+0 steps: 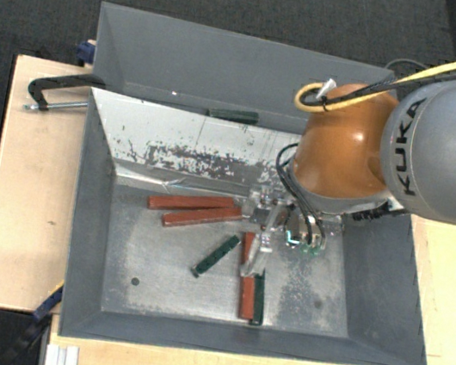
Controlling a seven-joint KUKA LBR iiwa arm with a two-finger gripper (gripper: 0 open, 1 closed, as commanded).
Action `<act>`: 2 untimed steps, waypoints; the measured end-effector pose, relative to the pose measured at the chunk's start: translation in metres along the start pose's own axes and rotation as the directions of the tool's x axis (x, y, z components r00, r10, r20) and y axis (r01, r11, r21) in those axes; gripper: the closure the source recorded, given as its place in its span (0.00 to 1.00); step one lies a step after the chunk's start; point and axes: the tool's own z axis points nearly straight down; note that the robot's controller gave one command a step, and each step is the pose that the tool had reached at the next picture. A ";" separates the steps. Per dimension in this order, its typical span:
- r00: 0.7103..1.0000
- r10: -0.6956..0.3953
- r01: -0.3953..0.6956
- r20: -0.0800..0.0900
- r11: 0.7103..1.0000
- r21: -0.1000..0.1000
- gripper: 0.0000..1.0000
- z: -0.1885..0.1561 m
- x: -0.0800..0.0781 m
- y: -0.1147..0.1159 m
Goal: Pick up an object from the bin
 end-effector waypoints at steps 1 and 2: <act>1.000 0.001 -0.001 0.008 1.000 0.000 0.00 -0.004 -0.002 0.000; 0.999 -0.044 0.044 0.019 0.999 0.000 0.00 0.049 -0.033 0.027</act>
Offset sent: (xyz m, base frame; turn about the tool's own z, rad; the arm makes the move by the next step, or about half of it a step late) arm 0.0419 0.0395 -0.0807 -0.0644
